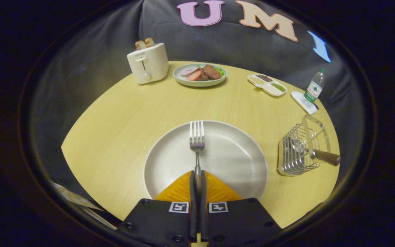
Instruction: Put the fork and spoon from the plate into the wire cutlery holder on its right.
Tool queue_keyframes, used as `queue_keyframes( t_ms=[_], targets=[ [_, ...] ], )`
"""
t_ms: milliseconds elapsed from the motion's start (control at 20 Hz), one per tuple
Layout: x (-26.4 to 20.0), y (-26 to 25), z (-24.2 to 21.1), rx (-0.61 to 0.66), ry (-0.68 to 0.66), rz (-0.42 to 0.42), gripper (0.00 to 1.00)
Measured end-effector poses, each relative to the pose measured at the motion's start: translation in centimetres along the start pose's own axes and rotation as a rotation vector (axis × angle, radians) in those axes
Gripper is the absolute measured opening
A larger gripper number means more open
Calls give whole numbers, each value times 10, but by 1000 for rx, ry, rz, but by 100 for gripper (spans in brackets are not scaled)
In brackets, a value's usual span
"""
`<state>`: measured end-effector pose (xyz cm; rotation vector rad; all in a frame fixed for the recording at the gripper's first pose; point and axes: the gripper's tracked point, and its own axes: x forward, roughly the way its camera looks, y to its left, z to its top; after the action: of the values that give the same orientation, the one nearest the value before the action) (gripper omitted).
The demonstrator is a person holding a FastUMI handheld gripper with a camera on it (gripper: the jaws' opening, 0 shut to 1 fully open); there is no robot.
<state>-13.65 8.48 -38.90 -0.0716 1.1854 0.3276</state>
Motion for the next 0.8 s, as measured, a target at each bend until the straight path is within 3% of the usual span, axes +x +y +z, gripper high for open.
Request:
queue_keyframes(
  t_ms=[800],
  targets=[
    [-57, -62, 66, 27, -59, -47, 7]
  ],
)
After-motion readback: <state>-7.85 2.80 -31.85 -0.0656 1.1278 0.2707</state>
